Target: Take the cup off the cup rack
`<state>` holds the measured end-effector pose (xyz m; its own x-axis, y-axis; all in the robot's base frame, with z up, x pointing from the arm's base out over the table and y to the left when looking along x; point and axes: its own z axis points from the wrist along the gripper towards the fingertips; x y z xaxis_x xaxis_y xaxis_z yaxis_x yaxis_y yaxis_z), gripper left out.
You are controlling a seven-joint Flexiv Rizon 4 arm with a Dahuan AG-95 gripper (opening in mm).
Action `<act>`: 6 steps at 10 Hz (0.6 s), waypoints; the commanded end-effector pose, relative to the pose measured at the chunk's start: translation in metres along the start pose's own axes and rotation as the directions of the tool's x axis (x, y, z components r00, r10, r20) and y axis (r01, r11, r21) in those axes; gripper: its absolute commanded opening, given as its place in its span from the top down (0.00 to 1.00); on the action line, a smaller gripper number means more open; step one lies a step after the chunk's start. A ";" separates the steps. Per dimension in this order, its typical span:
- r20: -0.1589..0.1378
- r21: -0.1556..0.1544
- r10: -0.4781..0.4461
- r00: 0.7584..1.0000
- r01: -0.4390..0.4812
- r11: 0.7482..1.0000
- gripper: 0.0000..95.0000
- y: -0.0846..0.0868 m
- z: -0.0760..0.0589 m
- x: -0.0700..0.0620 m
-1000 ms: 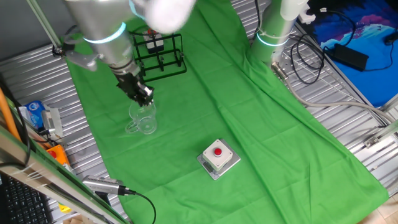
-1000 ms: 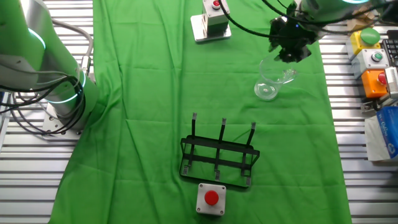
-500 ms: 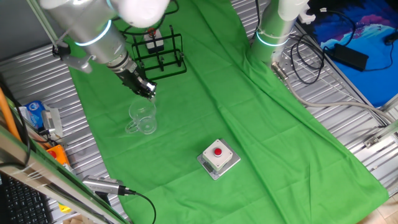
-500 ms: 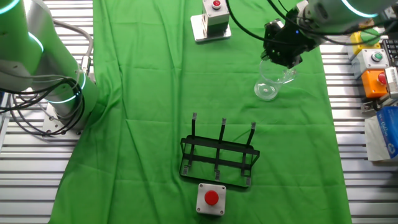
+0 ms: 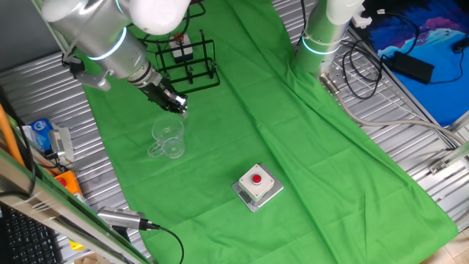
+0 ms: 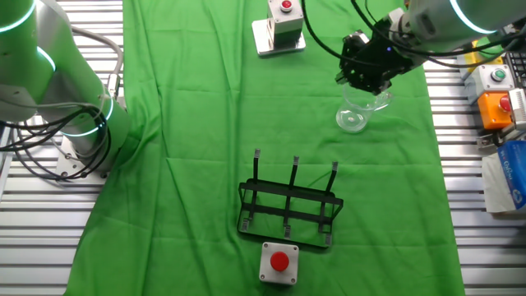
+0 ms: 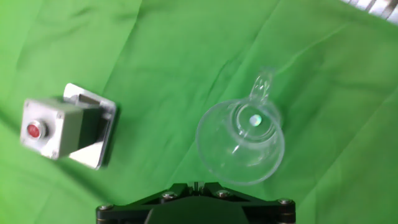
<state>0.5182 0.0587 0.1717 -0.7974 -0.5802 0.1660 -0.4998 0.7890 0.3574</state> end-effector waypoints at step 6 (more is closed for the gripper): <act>0.042 0.002 0.182 0.982 -0.182 0.983 1.00 -0.001 0.000 -0.001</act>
<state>0.5181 0.0587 0.1713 -0.8914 -0.4112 0.1908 -0.3403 0.8850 0.3176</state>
